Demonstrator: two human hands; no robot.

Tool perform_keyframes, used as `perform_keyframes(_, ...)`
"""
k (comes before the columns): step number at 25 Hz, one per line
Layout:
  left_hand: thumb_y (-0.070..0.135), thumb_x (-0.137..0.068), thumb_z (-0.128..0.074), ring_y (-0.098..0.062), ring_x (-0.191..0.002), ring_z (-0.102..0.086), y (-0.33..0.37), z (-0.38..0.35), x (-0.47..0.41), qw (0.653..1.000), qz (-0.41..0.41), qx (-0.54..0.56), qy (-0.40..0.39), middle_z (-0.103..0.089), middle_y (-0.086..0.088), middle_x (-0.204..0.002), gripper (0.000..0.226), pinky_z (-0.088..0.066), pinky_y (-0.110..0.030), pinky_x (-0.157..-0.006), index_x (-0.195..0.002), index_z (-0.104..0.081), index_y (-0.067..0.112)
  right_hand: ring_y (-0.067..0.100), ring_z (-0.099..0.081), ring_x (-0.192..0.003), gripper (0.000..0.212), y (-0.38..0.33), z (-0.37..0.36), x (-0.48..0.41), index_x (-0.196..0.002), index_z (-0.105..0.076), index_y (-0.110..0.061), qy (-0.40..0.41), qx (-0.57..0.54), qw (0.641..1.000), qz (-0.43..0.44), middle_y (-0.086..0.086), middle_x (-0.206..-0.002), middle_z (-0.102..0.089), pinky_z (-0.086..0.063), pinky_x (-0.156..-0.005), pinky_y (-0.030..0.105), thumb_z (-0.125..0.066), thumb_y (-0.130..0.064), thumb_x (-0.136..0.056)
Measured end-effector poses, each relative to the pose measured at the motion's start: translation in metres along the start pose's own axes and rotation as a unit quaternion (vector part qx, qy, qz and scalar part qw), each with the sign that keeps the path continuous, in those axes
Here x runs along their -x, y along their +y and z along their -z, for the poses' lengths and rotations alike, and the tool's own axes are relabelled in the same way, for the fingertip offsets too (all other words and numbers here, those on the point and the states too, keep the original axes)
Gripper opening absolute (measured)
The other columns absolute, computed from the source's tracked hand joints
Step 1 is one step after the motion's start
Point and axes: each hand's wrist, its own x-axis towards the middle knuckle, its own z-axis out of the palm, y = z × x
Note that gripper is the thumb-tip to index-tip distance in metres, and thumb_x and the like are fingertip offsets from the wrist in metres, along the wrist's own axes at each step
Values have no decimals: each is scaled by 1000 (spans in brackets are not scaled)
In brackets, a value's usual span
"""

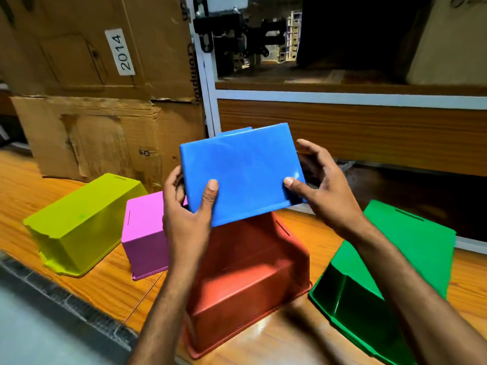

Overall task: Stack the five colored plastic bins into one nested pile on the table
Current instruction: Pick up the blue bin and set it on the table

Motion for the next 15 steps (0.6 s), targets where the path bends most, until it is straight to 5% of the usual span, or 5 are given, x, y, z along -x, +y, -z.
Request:
perform_keyframes(5,21,-95,-72,-6,-104,-70,46,8,-41,992,20,118,29,-74,2,-117,43,-57,-24,-90,-134,-57,10,15,-46,-145,78,-54,18,-15,-146,-44,-6,-82,-98,989,74,5,-151,-53,-47,-106,27,-66,-7,-70)
perform_keyframes(8,13,-97,-67,1,-92,-70,67,9,-56,986,29,161,19,-76,12,-103,35,-55,-15,-77,-131,-60,11,10,-37,-150,96,-68,25,-16,-158,-34,-18,-131,26,983,124,-6,-162,-41,-36,-122,38,-74,-24,-71)
perform_keyframes(12,41,-90,-66,4,-93,-63,76,2,-58,981,32,189,11,-69,19,-103,38,-45,-19,-82,-123,-63,24,6,-44,-140,90,-71,34,-26,-159,-29,-42,-29,156,977,144,-9,-152,-48,-46,-114,43,-65,1,-89)
perform_keyframes(15,53,-84,-67,-4,-105,-60,81,-6,-60,980,12,196,-33,-67,12,-113,54,-44,-27,-92,-126,-57,20,-6,-55,-125,63,-76,41,-38,-149,-48,-35,84,165,969,163,-23,-136,-57,-56,-102,36,-65,-8,-95)
